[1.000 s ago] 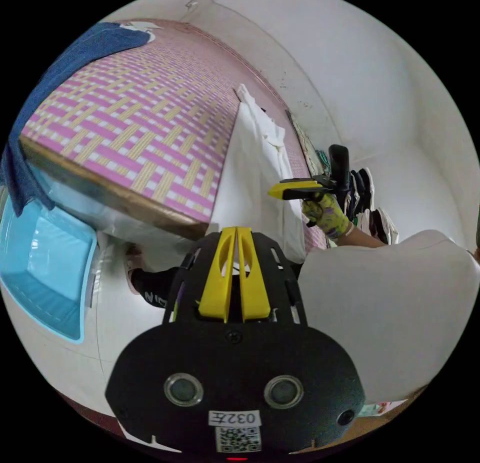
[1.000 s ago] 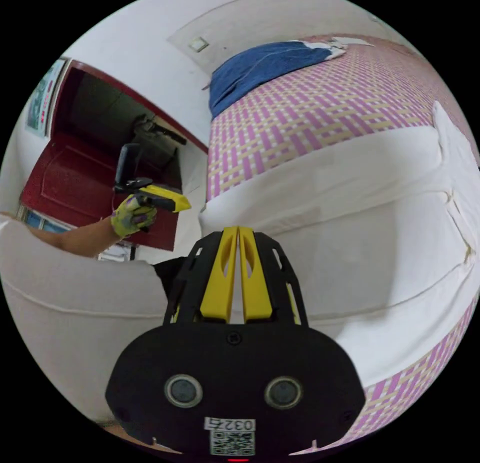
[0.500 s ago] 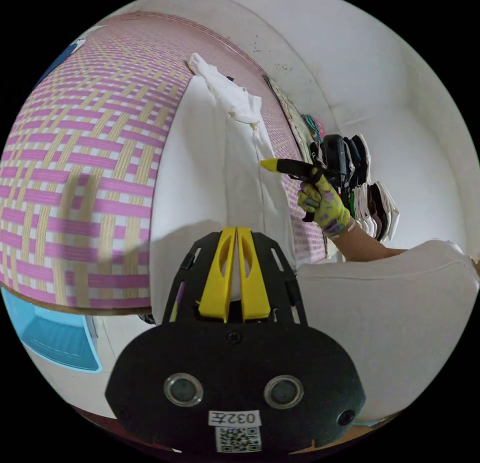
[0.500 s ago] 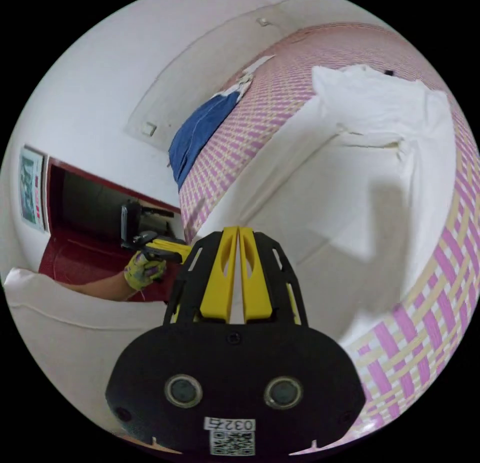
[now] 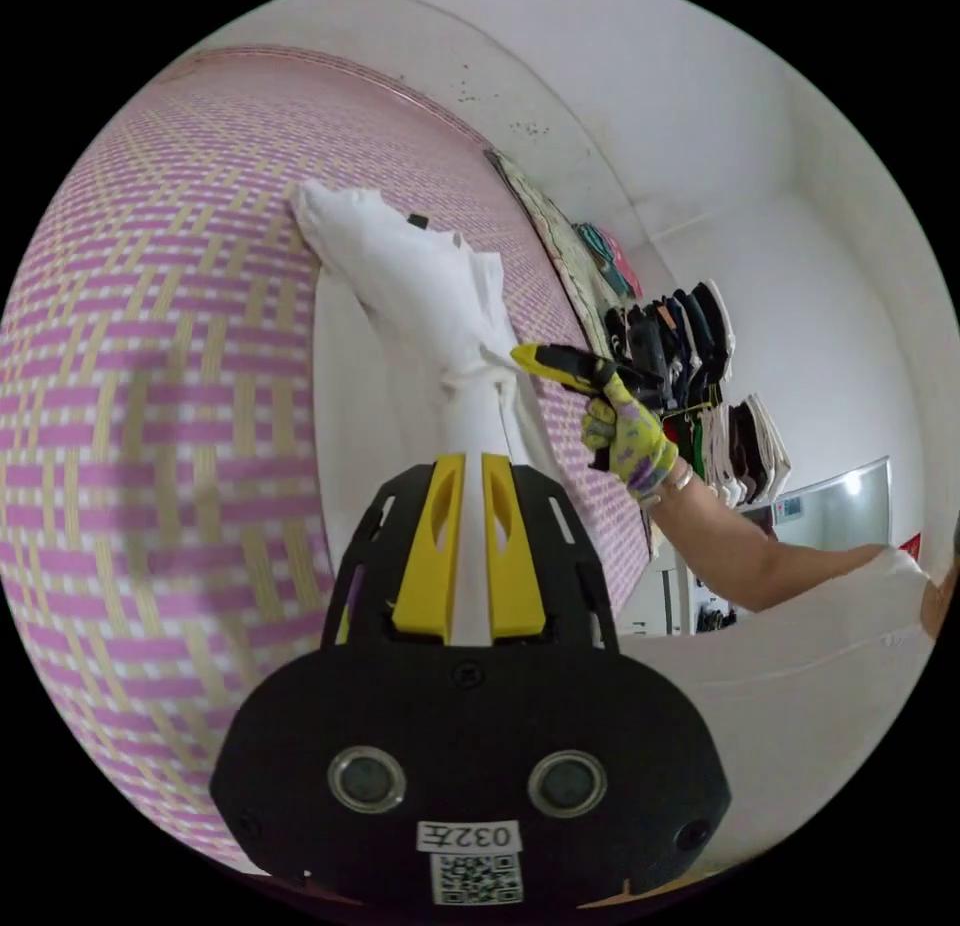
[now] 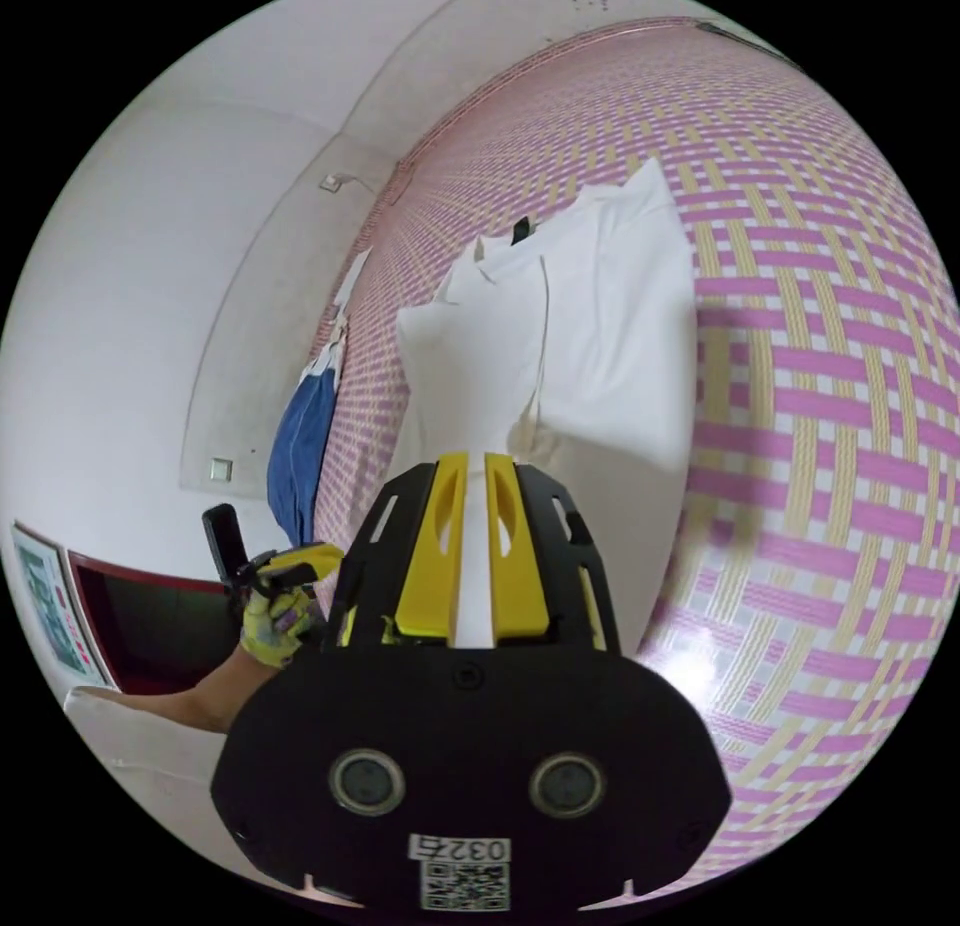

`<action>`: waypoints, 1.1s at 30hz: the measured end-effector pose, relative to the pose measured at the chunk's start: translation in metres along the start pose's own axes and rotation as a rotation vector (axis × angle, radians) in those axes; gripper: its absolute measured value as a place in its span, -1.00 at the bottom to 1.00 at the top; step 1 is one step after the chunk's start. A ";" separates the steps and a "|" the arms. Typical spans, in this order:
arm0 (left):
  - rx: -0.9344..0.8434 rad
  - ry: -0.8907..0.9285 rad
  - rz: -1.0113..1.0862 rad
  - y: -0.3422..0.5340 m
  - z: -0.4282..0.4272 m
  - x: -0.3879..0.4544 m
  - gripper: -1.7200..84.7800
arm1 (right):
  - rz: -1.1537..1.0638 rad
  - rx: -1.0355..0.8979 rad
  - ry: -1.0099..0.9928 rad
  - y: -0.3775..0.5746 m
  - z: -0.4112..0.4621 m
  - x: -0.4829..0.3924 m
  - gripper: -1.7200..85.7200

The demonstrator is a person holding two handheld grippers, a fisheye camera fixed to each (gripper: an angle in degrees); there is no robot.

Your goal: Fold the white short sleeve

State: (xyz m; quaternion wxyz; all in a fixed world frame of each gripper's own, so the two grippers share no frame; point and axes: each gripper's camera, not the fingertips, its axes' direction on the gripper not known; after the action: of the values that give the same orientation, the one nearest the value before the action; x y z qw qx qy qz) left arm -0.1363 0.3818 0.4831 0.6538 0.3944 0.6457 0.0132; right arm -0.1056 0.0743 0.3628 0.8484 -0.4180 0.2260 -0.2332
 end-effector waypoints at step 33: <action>0.224 0.119 -0.323 -0.228 0.102 -0.240 -0.91 | -0.132 -0.044 0.257 -0.214 0.038 0.039 -0.84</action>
State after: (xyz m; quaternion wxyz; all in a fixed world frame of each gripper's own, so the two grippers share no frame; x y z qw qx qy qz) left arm -0.2012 0.0474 0.5474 0.5599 0.3546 0.7356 -0.1404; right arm -0.0966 -0.0417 0.5511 0.7859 -0.4173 0.3099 -0.3348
